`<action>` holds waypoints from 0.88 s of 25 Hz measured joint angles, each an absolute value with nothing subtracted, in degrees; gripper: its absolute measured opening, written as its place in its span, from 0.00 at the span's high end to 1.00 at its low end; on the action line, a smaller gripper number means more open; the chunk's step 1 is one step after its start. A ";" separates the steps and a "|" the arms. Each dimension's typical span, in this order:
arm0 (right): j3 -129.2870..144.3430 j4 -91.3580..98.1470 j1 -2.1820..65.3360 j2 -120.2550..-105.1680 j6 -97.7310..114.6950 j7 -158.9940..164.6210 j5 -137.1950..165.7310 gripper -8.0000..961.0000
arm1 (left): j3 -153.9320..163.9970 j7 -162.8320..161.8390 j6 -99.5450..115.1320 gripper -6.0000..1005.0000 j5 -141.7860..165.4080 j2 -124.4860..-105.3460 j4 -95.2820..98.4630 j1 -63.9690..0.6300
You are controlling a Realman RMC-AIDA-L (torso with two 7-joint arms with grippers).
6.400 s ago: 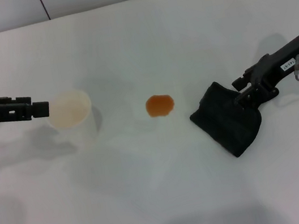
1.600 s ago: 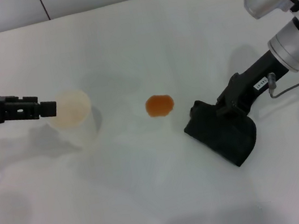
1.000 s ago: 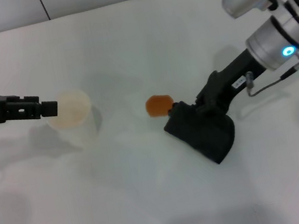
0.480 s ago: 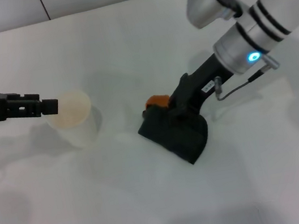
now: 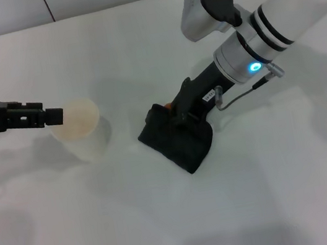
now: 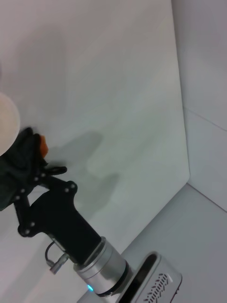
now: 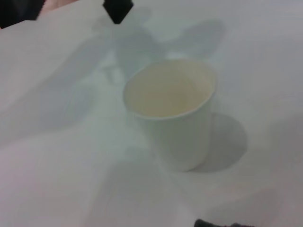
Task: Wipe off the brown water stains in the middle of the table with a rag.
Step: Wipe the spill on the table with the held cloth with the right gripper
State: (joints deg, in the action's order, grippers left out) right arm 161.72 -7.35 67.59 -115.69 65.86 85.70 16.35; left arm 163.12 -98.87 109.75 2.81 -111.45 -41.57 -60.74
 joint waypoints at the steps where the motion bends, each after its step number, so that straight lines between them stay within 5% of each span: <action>1: 161.70 -7.33 67.77 -115.68 65.32 85.84 16.35 0.91 | 163.12 -98.87 109.75 0.14 2.81 -111.46 -41.57 -60.74; 22: 161.37 -6.62 69.95 -115.48 57.76 86.32 13.94 0.91 | 163.12 -98.87 109.64 0.14 3.09 -111.58 -41.58 -60.60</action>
State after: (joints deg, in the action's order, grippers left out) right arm 161.37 -6.62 69.95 -115.48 57.76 86.32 13.94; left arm 163.12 -98.87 109.64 3.09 -111.58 -41.58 -60.60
